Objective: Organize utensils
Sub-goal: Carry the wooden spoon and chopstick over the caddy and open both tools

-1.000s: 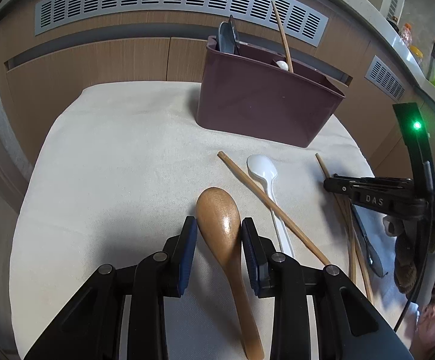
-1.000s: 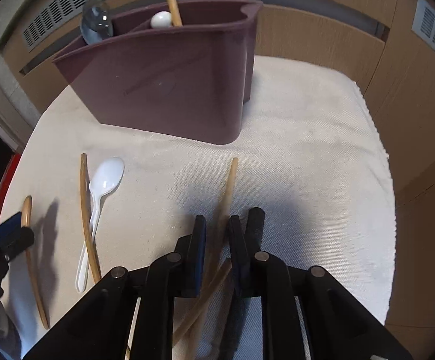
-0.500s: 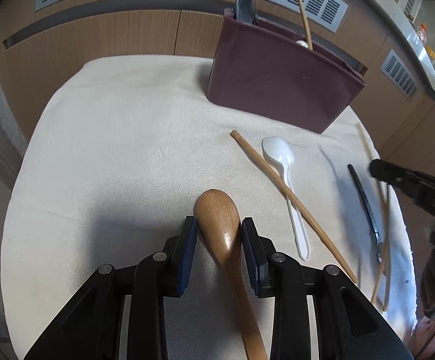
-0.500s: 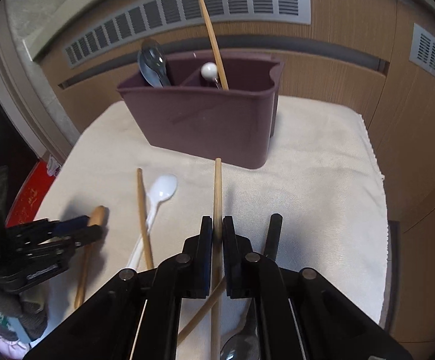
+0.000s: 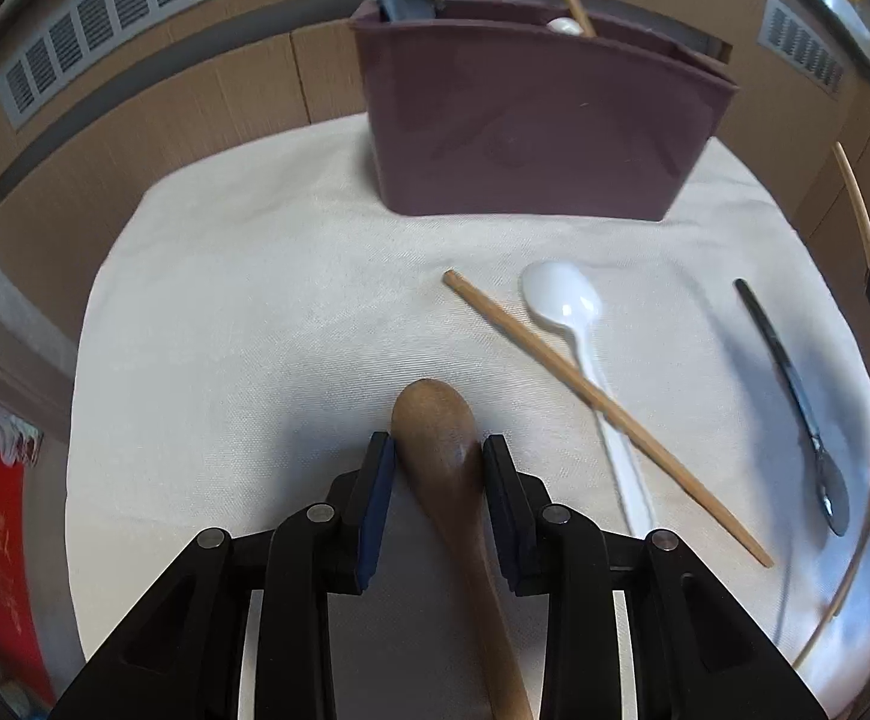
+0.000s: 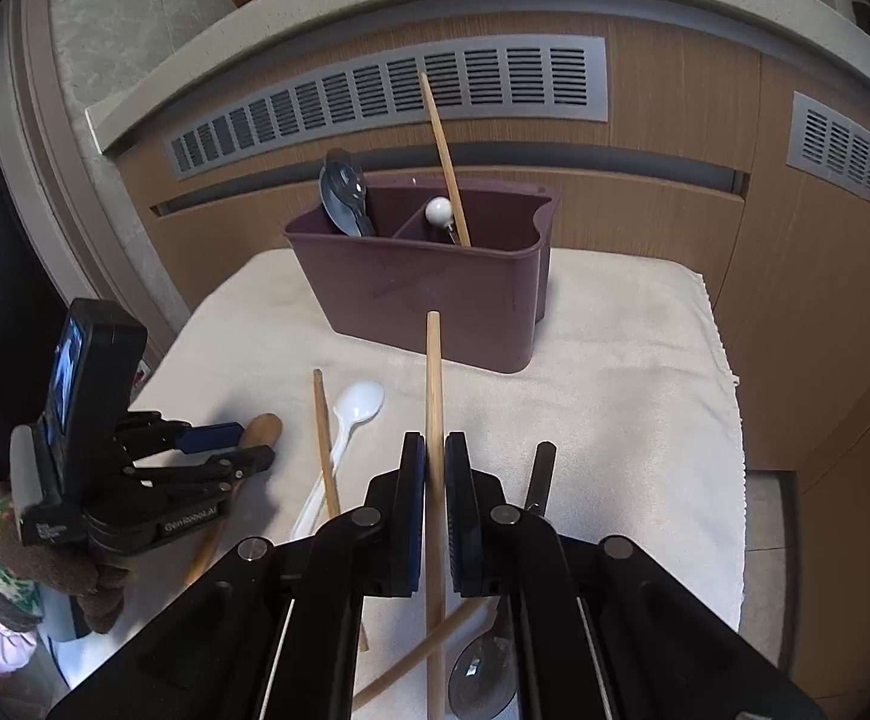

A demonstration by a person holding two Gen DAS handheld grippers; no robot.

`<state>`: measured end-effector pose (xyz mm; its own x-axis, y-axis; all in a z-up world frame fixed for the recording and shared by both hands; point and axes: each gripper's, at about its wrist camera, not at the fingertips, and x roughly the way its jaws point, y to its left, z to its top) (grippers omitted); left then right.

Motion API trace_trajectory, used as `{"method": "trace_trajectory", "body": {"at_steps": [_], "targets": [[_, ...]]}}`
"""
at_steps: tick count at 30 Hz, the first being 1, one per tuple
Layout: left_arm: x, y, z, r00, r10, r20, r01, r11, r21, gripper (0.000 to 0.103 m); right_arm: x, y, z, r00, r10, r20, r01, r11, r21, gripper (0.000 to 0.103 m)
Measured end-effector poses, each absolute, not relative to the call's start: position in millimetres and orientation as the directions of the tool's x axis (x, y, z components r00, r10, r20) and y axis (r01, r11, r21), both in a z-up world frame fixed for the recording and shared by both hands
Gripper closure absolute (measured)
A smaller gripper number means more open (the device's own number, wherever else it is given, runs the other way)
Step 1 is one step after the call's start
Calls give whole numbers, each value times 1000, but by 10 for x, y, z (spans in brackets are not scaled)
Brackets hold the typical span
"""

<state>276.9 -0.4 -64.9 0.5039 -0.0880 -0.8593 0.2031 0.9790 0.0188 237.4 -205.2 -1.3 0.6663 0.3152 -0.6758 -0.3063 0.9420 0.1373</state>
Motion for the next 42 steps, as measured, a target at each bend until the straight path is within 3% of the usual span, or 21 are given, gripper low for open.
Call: {"method": "trace_trajectory", "body": {"at_steps": [4, 10, 14, 19, 23, 31, 33, 39, 42], "targets": [[2506, 0, -368, 596, -157, -787, 200, 979, -44, 72, 2176, -2109, 158, 700, 323, -637, -307, 941, 140, 96], [1954, 64, 266, 762, -255, -596, 223, 966, -127, 73, 1834, -2189, 444, 768, 321, -554, -295, 945, 139, 96], [1766, 34, 532, 818, -251, -517, 236, 967, -96, 84, 1708, -2194, 648, 805, 313, -505, -292, 949, 122, 96], [1795, 56, 668, 837, -259, -481, 244, 965, -95, 90, 1655, -2146, 835, 833, 303, -464, -296, 951, 90, 96], [1907, 112, 608, 818, -241, -522, 221, 970, -102, 90, 1661, -2127, 887, 833, 298, -466, -298, 952, 77, 96], [2222, 82, -58, 622, -290, -728, 263, 952, -155, 87, 1755, -2132, 828, 819, 294, -492, -293, 953, 82, 96], [2309, 14, -235, 571, -292, -767, 265, 950, -165, 79, 1777, -2135, 803, 813, 296, -502, -294, 952, 85, 96], [2744, -129, -686, 442, -212, -872, 234, 965, -116, 78, 1807, -2146, 732, 799, 303, -520, -301, 949, 91, 96], [2857, -223, -692, 438, -190, -879, 251, 964, -83, 78, 1814, -2151, 713, 798, 307, -518, -302, 948, 96, 96]]}}
